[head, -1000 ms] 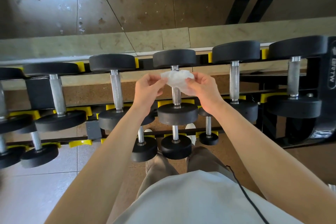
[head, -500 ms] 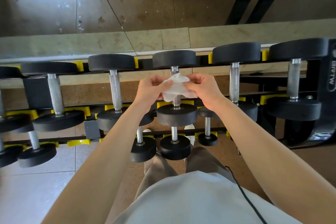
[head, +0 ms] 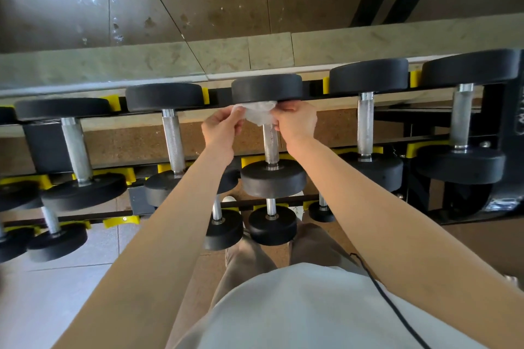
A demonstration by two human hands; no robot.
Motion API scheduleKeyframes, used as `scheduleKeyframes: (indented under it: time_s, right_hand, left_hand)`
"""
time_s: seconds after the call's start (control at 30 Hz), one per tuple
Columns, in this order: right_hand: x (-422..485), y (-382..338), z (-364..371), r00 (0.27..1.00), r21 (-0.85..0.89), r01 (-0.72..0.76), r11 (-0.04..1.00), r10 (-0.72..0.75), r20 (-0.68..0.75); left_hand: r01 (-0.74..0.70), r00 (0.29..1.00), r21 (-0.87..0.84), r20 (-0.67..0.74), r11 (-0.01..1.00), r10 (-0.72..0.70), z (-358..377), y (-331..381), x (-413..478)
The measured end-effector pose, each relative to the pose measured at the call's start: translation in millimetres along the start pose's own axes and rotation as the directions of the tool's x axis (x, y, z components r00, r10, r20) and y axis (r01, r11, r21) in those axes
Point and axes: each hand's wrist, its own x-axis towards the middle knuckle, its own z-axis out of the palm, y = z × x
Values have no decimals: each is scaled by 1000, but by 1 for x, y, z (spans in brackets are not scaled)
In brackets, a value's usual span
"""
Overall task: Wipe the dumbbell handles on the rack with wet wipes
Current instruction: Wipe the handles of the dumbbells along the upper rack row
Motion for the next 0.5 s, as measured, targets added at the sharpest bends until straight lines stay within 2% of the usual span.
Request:
scheduleKeyframes:
  time_s: [0.07, 0.13, 0.2, 0.27, 0.37, 0.43, 0.5]
  right_hand:
    - [5, 5, 4, 996, -60, 19, 998, -24, -81]
    - [10, 10, -1, 983, -83, -11, 996, -4, -184]
    - [15, 17, -9, 959, -47, -86, 995, 70, -274]
    - [17, 20, -14, 946, 4, -140, 990, 135, -296]
    - [14, 15, -8, 979, 16, -87, 996, 88, -183]
    - [5, 7, -1, 999, -14, 5, 1000, -6, -39]
    - [-2, 5, 2, 998, -22, 65, 998, -65, 20]
  left_hand:
    - [26, 999, 23, -35, 999, -25, 11, -4, -1]
    - [10, 1000, 65, -9, 998, -9, 21, -5, -4]
    - [-23, 999, 99, 45, 995, 19, 31, -2, -8]
    - [-52, 998, 107, 39, 993, 48, 38, 0, -11]
    - [-32, 995, 85, -87, 996, 40, 33, -5, -5]
    - [31, 981, 23, -192, 999, -26, 24, -8, 2]
    - [87, 970, 13, -228, 996, -82, 19, -7, 6]
